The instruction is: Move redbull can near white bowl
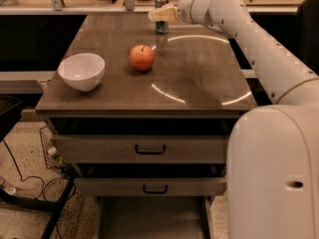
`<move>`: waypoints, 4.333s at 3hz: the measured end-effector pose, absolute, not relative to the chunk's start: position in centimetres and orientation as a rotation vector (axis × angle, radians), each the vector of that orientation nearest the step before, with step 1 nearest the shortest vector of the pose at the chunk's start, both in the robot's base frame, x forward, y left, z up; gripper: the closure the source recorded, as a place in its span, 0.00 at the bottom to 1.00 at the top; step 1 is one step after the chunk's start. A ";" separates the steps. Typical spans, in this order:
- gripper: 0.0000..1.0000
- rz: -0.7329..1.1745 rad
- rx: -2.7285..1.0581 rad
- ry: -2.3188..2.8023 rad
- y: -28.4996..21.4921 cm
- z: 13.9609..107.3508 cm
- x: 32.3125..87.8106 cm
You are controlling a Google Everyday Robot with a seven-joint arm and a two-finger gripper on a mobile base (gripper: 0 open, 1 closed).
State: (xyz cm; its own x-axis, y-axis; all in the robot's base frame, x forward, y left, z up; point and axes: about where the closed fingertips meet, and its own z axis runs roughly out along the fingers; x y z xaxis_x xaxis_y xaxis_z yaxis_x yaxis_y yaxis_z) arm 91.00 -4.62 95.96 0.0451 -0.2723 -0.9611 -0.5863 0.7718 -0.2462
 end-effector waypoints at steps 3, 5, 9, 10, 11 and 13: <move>0.00 0.423 -0.645 1.550 -1.8 92.8 95.4; 0.00 0.484 -0.558 1.528 -1.6 90.9 97.1; 0.96 0.541 -0.518 1.508 0.0 89.9 97.7; 1.00 0.543 -0.520 1.509 0.2 89.8 97.7; 1.00 0.543 -0.520 1.509 0.2 89.8 97.7; 1.00 0.477 -0.531 1.521 -1.4 92.4 96.9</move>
Offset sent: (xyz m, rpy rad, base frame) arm 0.0570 0.0176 -0.0185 0.1484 0.0490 0.0468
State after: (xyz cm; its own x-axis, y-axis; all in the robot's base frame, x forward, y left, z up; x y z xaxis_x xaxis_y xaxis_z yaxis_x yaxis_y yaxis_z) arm 96.93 -1.43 92.44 0.0012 -0.0348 -0.9994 -0.5996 0.7998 -0.0286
